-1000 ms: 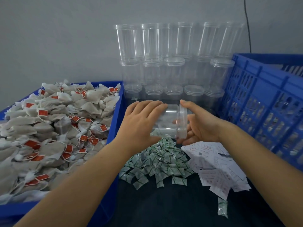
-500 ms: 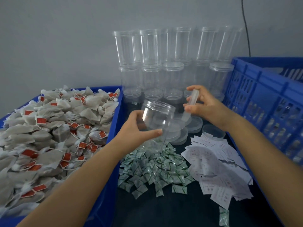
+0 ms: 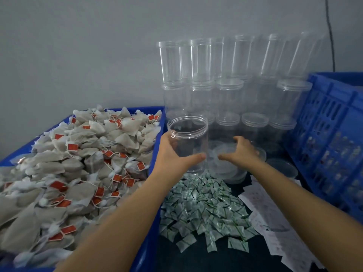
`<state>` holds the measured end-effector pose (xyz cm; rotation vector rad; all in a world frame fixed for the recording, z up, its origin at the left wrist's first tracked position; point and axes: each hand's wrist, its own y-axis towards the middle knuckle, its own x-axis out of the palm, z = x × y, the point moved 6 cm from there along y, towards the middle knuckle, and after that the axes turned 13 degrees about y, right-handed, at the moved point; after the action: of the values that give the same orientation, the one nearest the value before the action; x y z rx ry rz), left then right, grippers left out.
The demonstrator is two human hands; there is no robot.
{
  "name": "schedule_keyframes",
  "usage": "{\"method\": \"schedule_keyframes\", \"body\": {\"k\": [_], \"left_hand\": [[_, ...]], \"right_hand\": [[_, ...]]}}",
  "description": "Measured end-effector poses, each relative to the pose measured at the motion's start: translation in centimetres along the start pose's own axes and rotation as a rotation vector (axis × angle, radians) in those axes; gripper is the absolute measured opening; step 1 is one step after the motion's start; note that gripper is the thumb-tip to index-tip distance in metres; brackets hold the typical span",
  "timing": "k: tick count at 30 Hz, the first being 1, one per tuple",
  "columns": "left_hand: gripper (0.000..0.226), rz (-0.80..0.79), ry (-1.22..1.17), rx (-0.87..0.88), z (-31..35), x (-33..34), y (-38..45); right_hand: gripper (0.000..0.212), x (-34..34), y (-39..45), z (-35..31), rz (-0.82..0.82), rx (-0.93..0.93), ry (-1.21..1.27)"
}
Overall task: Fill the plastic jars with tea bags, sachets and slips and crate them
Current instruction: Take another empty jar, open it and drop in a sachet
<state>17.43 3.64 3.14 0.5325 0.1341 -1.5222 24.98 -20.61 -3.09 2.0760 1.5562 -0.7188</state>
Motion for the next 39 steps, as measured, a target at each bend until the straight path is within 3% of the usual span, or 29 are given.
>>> {"method": "schedule_keyframes", "body": {"k": [5, 7, 10, 13, 16, 20, 23, 25, 29, 32, 35, 39], "left_hand": [[0.080, -0.029, -0.007, -0.001, 0.1, 0.4, 0.0], [0.082, -0.037, -0.003, -0.006, 0.0, 0.5, 0.0], [0.083, -0.124, 0.020, 0.002, 0.5, 0.8, -0.4], [0.087, -0.271, 0.042, 0.070, 1.8, 1.7, -1.4], [0.087, -0.377, 0.161, 0.190, 3.4, 1.9, -3.1], [0.089, -0.600, 0.556, 0.254, 4.3, 0.2, -4.1], [0.079, -0.655, 0.734, 0.233, 3.8, -2.4, -4.3], [0.067, -0.611, 0.653, 0.180, 2.8, -4.5, -4.5], [0.042, -0.298, 0.439, 0.060, -0.5, -9.4, -3.4], [0.042, -0.115, 0.671, -0.009, -3.5, -11.1, -1.4], [0.057, -0.116, 0.963, -0.011, -5.7, -10.6, 0.4], [0.072, -0.248, 1.133, -0.035, -7.8, -8.9, 2.0]], "right_hand": [[0.097, -0.5, -1.1, -1.3, 0.034, -0.074, -0.066], [0.081, -1.2, -3.0, -3.0, 0.038, -0.183, 0.144], [0.056, -1.2, -7.4, -5.4, -0.117, -0.249, 0.600], [0.068, -0.5, -11.9, -6.9, -0.262, -0.279, 0.784], [0.084, 0.3, -14.5, -6.4, -0.281, -0.281, 0.882], [0.078, 1.5, -16.7, -5.5, -0.263, -0.252, 1.042], [0.087, 3.3, -18.1, -5.3, -0.290, -0.235, 1.024], [0.087, 4.5, -19.1, -5.3, -0.294, -0.225, 1.008], [0.088, 6.5, -20.9, -4.9, -0.333, -0.239, 0.961], [0.093, 7.5, -22.0, -4.3, -0.341, -0.279, 0.946], [0.089, 8.0, -22.7, -3.8, -0.303, -0.368, 0.921], [0.087, 8.4, -22.4, -3.2, -0.278, -0.377, 0.894]]}}
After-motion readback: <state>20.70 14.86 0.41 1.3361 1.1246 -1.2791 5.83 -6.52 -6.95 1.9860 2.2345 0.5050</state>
